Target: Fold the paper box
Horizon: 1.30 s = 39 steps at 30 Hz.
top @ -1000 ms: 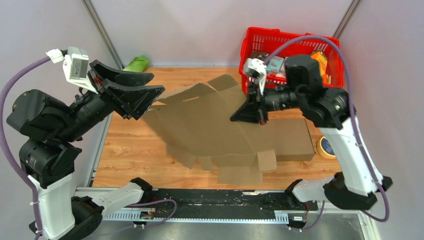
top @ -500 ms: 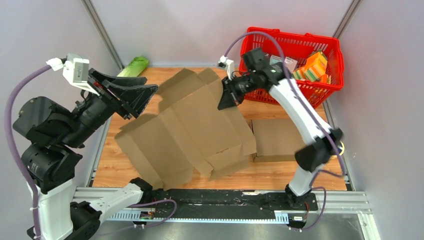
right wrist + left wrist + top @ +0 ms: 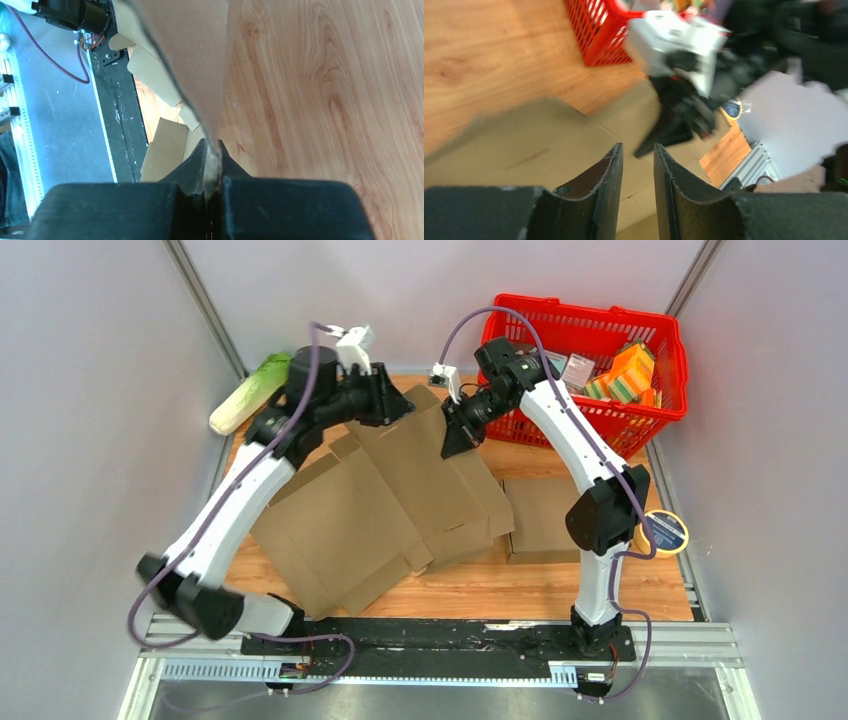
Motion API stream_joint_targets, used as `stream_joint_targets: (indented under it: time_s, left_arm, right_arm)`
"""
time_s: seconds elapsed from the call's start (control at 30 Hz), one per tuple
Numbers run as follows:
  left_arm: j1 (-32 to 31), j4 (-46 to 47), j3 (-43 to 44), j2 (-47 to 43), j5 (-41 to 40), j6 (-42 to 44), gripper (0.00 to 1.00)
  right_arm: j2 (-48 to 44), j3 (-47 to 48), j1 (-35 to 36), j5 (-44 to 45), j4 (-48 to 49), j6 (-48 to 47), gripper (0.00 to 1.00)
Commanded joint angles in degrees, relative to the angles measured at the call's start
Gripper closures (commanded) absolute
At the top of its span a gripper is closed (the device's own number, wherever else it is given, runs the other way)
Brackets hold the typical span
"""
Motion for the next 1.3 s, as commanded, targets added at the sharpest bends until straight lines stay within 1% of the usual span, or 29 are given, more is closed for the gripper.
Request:
stream_joint_targets:
  time_s: [0.0, 0.07, 0.1, 0.13, 0.2, 0.23, 0.27, 0.33, 0.37, 0.4, 0.43, 0.47, 0.53, 0.57, 0.6, 0.63, 0.7, 0.83, 0.93, 1.0, 1.03, 1.07, 1.13, 1.17, 1.2, 1.23, 1.27]
  left_arm:
    - [2.17, 7.46, 4.70, 6.96, 4.95, -4.52, 0.68]
    - [3.22, 10.10, 4.00, 6.97, 3.54, -6.88, 0.75]
    - [4.18, 12.29, 3.65, 6.71, 2.66, -7.68, 0.76]
    - [4.54, 13.18, 3.39, 6.45, 2.39, -8.30, 0.76]
    - [4.72, 14.94, 2.51, 6.18, 2.83, -8.75, 0.73]
    - [4.72, 15.82, 1.89, 5.48, 3.35, -8.57, 0.69]
    - [4.81, 17.13, -0.37, 5.04, 4.23, -8.22, 0.58]
    - [4.72, 21.26, -2.41, 3.99, 7.04, -7.35, 0.49]
    - [4.72, 22.14, -3.20, 3.89, 8.09, -5.77, 0.43]
    - [4.72, 22.15, -3.12, 3.98, 9.67, -4.54, 0.38]
    - [4.72, 21.54, -2.86, 4.42, 10.12, -3.40, 0.36]
    - [4.72, 20.32, -1.55, 4.68, 10.13, -0.34, 0.34]
    - [4.72, 18.72, -0.66, 5.91, 11.96, 1.97, 0.30]
    - [4.81, 18.38, 1.25, 6.87, 13.62, 4.06, 0.29]
    - [4.72, 15.33, 2.93, 8.01, 16.69, 5.13, 0.30]
    - [4.72, 13.82, 4.51, 10.29, 18.28, 5.84, 0.31]
    - [4.72, 10.05, 7.42, 12.15, 20.31, 8.47, 0.32]
    - [4.81, 8.27, 7.08, 13.82, 22.60, 15.06, 0.32]
    - [4.98, 4.76, 7.77, 15.14, 24.36, 20.50, 0.32]
    - [5.59, 4.74, 7.34, 15.23, 26.81, 21.05, 0.41]
    - [5.69, 5.45, 6.82, 14.88, 27.61, 20.87, 0.47]
    - [5.77, 6.41, 5.85, 14.71, 27.79, 20.61, 0.55]
    - [5.77, 6.77, 5.49, 14.62, 27.44, 21.22, 0.66]
    - [5.77, 6.42, 5.40, 14.53, 26.74, 21.49, 0.83]
    - [5.77, 6.25, 5.32, 14.44, 24.74, 21.75, 0.91]
    - [5.77, 6.24, 5.14, 13.74, 23.93, 22.62, 1.00]
    - [5.77, 6.85, 4.36, 13.13, 23.32, 22.89, 1.00]
  right_arm:
    - [-2.66, 0.15, 0.11, -2.53, -3.16, -8.29, 1.00]
    - [-3.54, -1.26, 0.02, -2.52, -2.37, -7.85, 1.00]
    - [-3.63, -1.44, 0.02, -2.09, -1.58, -7.33, 1.00]
    - [-3.72, -1.62, 0.11, -2.08, -1.22, -6.80, 1.00]
    - [-3.81, -1.79, 0.02, -2.35, -0.70, -5.83, 1.00]
    - [-3.89, -1.97, 0.02, -2.43, -0.34, -5.48, 1.00]
    - [-4.07, -2.14, -0.07, -2.43, 0.01, -5.13, 1.00]
    - [-4.25, -2.14, -0.07, -2.70, 0.62, -4.51, 0.99]
    - [-4.07, -1.97, -0.24, -3.31, 0.63, -4.42, 0.98]
    - [-3.98, -1.79, -0.33, -3.75, 0.54, -4.33, 0.97]
    - [-3.98, -1.62, -0.33, -3.93, 0.36, -4.33, 0.96]
    - [-4.07, -1.70, -0.33, -4.02, 0.36, -4.33, 0.95]
    - [-4.33, -1.88, -0.42, -4.28, 0.45, -4.33, 0.94]
    - [-4.42, -2.05, -0.42, -4.37, 0.54, -4.24, 0.94]
    - [-4.77, -2.23, -0.51, -4.54, 1.06, -4.07, 0.93]
    - [-5.03, -2.49, -0.59, -4.81, 1.33, -3.81, 0.93]
    - [-5.47, -2.93, -0.77, -5.42, 2.20, -3.45, 0.93]
    - [-6.09, -3.46, -1.03, -6.65, 2.82, -3.01, 0.92]
    - [-6.09, -3.73, -1.47, -7.79, 3.44, -2.22, 0.92]
    - [-6.35, -4.25, -1.65, -8.06, 4.22, -1.44, 0.92]
    - [-6.53, -4.43, -1.65, -8.06, 4.58, -1.00, 0.92]
    - [-6.71, -4.78, -1.74, -8.06, 5.10, -0.56, 0.92]
    - [-7.58, -6.35, -1.74, -7.89, 7.91, 2.51, 0.91]
    - [-8.11, -7.06, -1.74, -6.23, 9.40, 4.61, 0.88]
    - [-9.51, -9.50, -1.74, -4.65, 13.16, 9.59, 0.84]
    - [-10.56, -11.09, -1.74, -3.15, 15.28, 12.34, 0.75]
    - [-11.79, -12.76, -1.91, -0.18, 17.48, 14.63, 0.68]
